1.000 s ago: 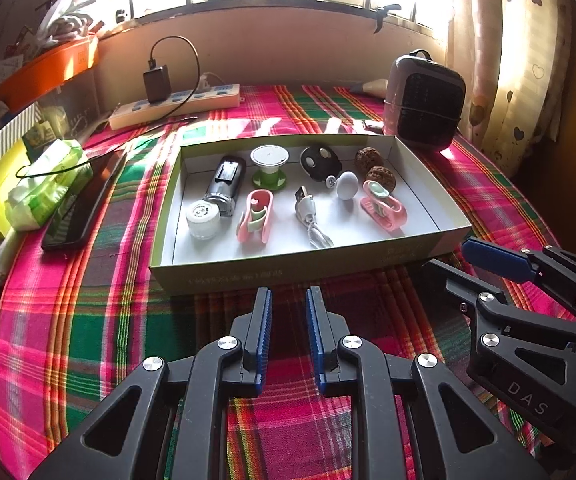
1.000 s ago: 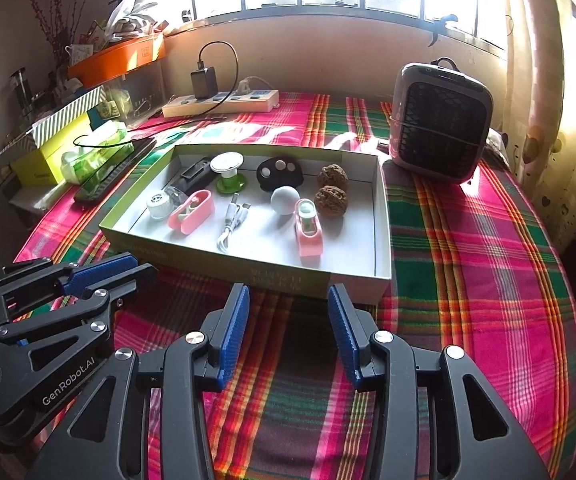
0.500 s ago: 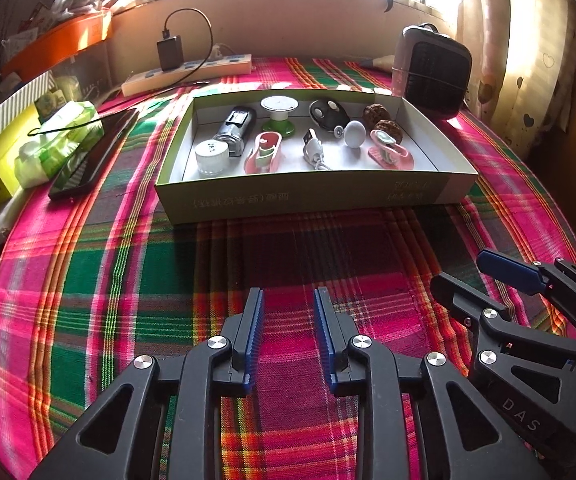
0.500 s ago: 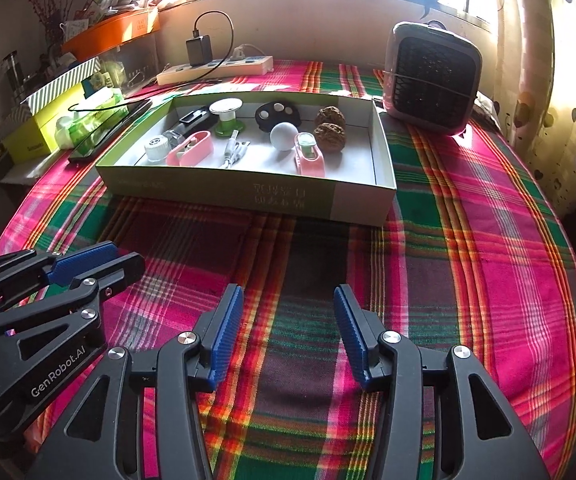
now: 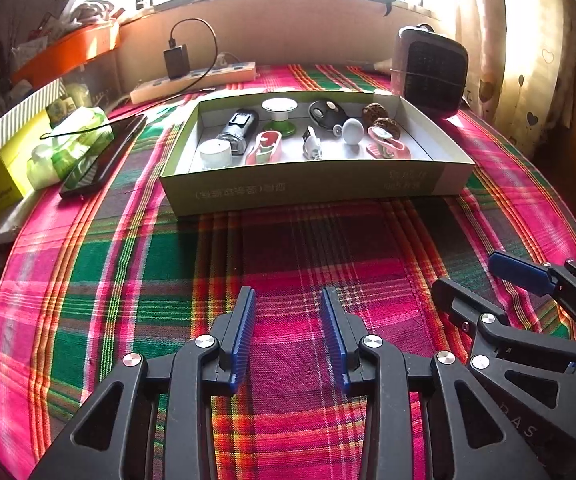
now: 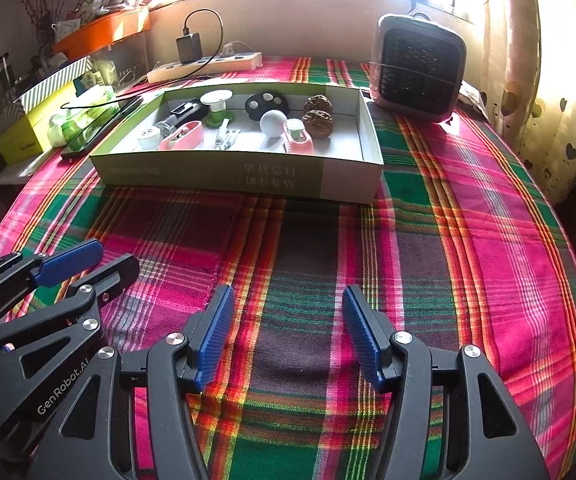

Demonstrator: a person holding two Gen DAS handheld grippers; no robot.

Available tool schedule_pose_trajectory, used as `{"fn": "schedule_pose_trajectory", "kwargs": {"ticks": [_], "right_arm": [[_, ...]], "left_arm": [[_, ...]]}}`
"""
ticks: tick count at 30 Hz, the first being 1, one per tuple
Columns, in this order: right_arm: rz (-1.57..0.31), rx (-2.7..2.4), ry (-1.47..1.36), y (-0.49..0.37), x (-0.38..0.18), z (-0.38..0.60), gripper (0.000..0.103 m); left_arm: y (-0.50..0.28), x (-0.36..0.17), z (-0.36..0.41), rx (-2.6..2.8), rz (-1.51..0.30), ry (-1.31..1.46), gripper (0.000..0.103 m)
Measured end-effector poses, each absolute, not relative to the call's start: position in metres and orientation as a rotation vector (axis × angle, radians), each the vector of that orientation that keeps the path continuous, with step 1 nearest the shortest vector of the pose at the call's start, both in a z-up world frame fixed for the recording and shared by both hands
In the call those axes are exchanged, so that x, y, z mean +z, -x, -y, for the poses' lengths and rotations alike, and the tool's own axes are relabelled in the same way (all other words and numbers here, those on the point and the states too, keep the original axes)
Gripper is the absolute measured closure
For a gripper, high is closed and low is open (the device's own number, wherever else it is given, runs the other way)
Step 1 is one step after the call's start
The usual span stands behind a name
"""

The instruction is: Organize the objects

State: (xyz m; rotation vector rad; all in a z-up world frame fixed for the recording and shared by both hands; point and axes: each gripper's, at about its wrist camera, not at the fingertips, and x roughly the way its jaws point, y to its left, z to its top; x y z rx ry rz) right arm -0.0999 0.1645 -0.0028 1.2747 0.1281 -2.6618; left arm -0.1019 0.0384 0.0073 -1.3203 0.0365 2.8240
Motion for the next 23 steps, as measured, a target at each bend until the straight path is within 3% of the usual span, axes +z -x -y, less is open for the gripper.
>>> {"fn": "schedule_pose_trajectory", "kwargs": {"ticks": [23], "right_arm": [[-0.132,-2.66,-1.275,0.0992,-0.003,-0.1632,0.043]], "left_arm": [[0.1018,0.0067,-0.0387,2.823,-0.034,1.32,0.071]]}}
